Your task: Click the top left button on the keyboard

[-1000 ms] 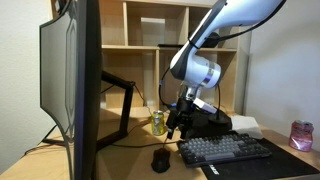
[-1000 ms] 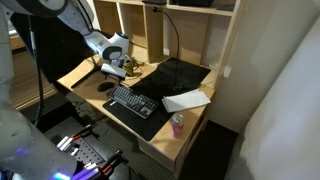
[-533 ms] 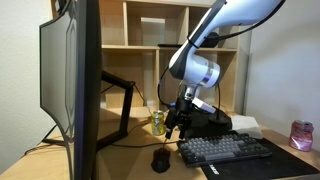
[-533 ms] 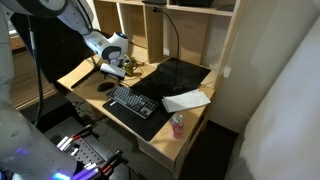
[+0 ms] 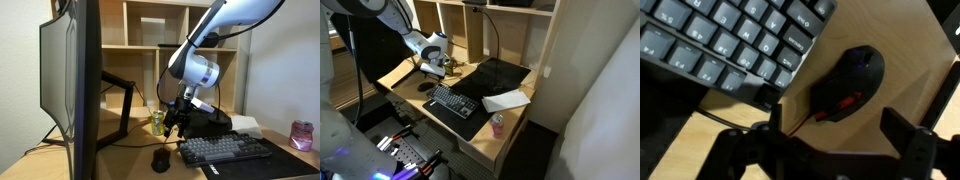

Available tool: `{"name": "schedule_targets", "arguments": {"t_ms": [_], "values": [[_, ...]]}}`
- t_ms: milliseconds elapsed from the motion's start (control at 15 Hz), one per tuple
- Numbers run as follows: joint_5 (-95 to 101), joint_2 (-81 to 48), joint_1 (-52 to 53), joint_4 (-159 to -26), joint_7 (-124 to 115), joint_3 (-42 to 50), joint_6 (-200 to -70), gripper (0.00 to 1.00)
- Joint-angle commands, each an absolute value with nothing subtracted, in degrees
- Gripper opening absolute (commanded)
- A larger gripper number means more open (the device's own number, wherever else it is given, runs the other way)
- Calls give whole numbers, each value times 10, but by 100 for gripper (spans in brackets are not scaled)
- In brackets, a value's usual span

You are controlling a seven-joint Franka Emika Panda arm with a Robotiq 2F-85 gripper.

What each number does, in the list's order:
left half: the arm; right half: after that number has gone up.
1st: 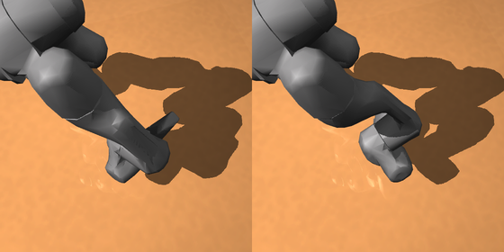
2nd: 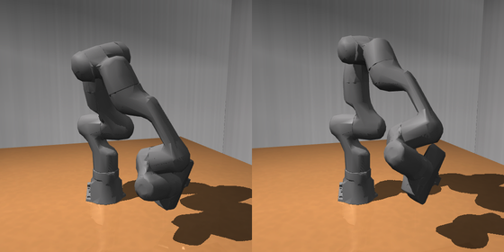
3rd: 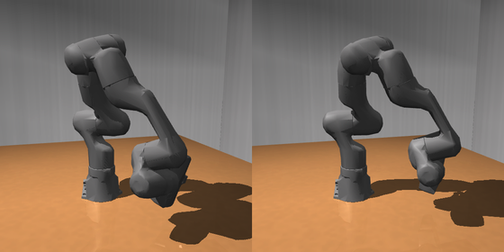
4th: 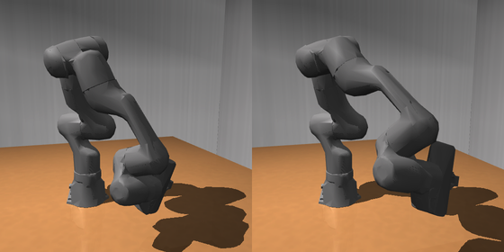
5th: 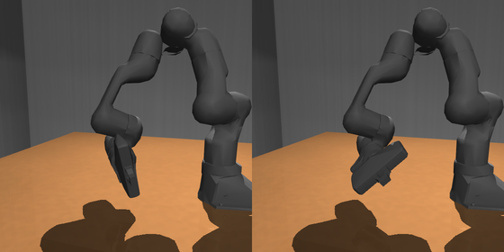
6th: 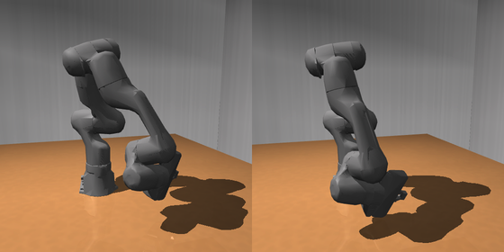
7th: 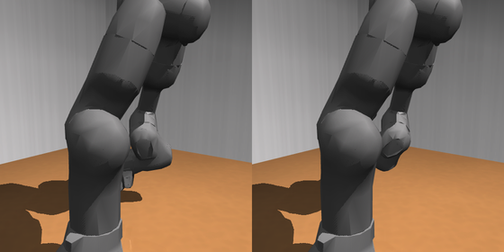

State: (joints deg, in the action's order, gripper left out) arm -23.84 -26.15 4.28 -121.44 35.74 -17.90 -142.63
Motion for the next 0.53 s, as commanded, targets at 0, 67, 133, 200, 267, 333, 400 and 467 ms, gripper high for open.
{"name": "schedule_targets", "arguments": {"t_ms": [0,67,133,200,267,333,400,467], "values": [[-249,-267,25,-1215,377,-203,-1462,100],[-252,-266,25,-1217,369,-205,-1470,100],[-255,-266,22,-1217,368,-209,-1465,100],[-253,-267,20,-1215,372,-211,-1458,100],[-253,-268,19,-1214,383,-215,-1467,100],[-249,-270,10,-1205,393,-210,-1474,100],[-261,-232,0,-1242,404,-222,-1470,100],[-269,-221,-4,-1251,404,-225,-1475,100]]}}
